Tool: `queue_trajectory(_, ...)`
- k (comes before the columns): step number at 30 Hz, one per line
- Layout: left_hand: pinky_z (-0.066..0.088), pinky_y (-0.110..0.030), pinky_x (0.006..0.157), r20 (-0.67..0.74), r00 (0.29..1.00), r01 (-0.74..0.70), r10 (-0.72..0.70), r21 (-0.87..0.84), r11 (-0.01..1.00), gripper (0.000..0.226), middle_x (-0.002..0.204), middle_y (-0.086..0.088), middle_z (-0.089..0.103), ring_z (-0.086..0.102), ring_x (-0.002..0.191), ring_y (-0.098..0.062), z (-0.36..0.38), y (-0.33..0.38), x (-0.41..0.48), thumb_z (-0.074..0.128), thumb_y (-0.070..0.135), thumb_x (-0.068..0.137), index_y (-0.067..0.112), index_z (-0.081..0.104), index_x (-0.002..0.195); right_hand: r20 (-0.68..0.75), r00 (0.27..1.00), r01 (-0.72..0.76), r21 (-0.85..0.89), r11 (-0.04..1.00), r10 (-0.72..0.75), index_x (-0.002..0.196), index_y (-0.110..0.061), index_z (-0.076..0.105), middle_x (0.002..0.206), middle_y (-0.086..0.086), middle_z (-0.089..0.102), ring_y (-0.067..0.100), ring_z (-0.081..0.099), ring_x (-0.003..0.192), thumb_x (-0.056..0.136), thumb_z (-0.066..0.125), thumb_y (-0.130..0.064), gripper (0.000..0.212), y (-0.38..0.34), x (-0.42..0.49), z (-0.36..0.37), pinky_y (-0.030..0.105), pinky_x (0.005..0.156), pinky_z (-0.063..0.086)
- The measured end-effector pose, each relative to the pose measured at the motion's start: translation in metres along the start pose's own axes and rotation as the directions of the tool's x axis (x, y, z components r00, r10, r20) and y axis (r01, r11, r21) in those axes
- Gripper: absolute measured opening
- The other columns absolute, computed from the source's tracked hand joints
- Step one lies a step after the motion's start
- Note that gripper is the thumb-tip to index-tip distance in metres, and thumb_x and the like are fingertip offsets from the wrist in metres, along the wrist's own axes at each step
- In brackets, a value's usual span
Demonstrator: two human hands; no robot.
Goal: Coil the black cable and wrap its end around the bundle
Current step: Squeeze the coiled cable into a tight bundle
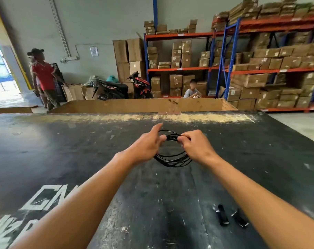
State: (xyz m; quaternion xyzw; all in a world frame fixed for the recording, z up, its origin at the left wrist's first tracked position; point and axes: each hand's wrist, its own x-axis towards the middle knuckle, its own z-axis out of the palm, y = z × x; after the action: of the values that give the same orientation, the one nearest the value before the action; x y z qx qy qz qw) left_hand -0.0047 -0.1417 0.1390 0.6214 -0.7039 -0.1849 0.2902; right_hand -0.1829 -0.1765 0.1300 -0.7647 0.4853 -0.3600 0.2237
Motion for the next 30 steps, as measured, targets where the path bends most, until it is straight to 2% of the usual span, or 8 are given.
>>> queue_trajectory(3,0.047,-0.043,0.088,0.047,0.988,-0.151,0.145,0.388,0.909,0.086,0.116,-0.013,0.054,0.058,0.102,-0.034,0.016,0.012,0.002,0.054,0.037,0.097,0.029,-0.01,0.154,0.014,0.999,-0.039,-0.058,0.998,0.04,0.063,0.003,0.055,0.053,0.006,0.047,0.017,0.041,0.049,0.095,0.054,-0.021,0.04,0.013,-0.009,-0.014,0.03,0.053,0.034)
queue_trajectory(6,0.047,-0.048,0.095,0.128,0.97,-0.241,0.207,0.638,0.732,0.07,0.132,-0.017,0.043,0.052,0.117,-0.036,0.033,0.022,0.008,0.052,0.033,0.098,0.014,0.014,0.153,0.036,0.998,-0.048,-0.083,0.995,0.051,0.063,0.003,0.055,0.054,0.008,0.047,0.019,0.042,0.052,0.094,0.054,-0.018,0.038,0.024,-0.018,-0.024,0.032,0.055,0.034)
queue_trajectory(10,0.052,-0.043,0.083,0.187,0.978,-0.136,0.091,0.249,0.959,0.019,0.106,-0.01,0.066,0.064,0.094,-0.028,0.052,0.04,0.01,0.044,0.009,0.095,0.009,0.051,0.113,0.043,0.997,-0.06,-0.073,0.995,0.064,0.066,0.005,0.057,0.054,0.007,0.045,0.017,0.038,0.049,0.094,0.055,-0.018,0.036,0.035,-0.025,-0.04,0.033,0.053,0.029)
queue_trajectory(12,0.054,-0.043,0.076,0.222,0.975,-0.005,-0.01,0.07,0.998,0.018,0.087,-0.003,0.064,0.061,0.077,-0.022,0.062,0.046,0.012,0.039,0.007,0.095,0.007,0.056,0.103,0.049,0.997,-0.051,-0.102,0.993,0.056,0.064,0.003,0.057,0.053,0.006,0.046,0.017,0.039,0.048,0.094,0.055,-0.019,0.037,0.041,-0.03,-0.046,0.033,0.054,0.03)
queue_trajectory(17,0.037,-0.029,0.061,0.333,0.938,0.13,-0.1,-0.068,0.989,0.022,0.069,-0.001,0.05,0.043,0.063,-0.015,0.082,0.055,0.008,0.039,0.011,0.102,0.004,0.057,0.094,0.091,0.996,0.008,-0.241,0.971,0.015,0.064,-0.009,0.055,0.056,0.0,0.053,0.028,0.054,0.064,0.098,0.05,-0.025,0.038,0.066,-0.047,-0.049,0.037,0.067,0.04)
queue_trajectory(21,0.033,-0.029,0.057,0.351,0.925,0.202,-0.144,-0.133,0.97,0.028,0.066,-0.001,0.043,0.038,0.06,-0.014,0.093,0.053,0.002,0.038,0.017,0.104,0.015,0.054,0.081,0.167,0.986,0.08,-0.316,0.945,-0.028,0.081,-0.01,0.057,0.078,0.007,0.062,0.037,0.058,0.08,0.1,0.046,-0.025,0.027,0.079,-0.06,-0.043,0.037,0.063,0.037)
queue_trajectory(25,0.034,-0.029,0.057,0.288,0.944,0.191,-0.162,-0.072,0.979,0.027,0.063,0.002,0.048,0.041,0.057,-0.015,0.101,0.048,-0.003,0.046,0.026,0.101,0.012,0.06,0.083,0.27,0.963,0.105,-0.424,0.899,0.015,0.083,-0.015,0.046,0.107,0.015,0.068,0.04,0.063,0.101,0.091,0.048,-0.005,0.012,0.081,-0.067,-0.041,0.04,0.072,0.047)
queue_trajectory(30,0.033,-0.026,0.053,0.234,0.951,0.286,-0.203,-0.41,0.866,0.033,0.057,0.003,0.045,0.038,0.05,-0.011,0.1,0.052,-0.014,0.056,0.036,0.097,0.009,0.06,0.078,0.202,0.979,0.084,-0.5,0.862,0.021,0.095,-0.009,0.049,0.113,0.018,0.068,0.043,0.061,0.103,0.087,0.041,-0.003,0.013,0.07,-0.076,-0.042,0.048,0.078,0.05)
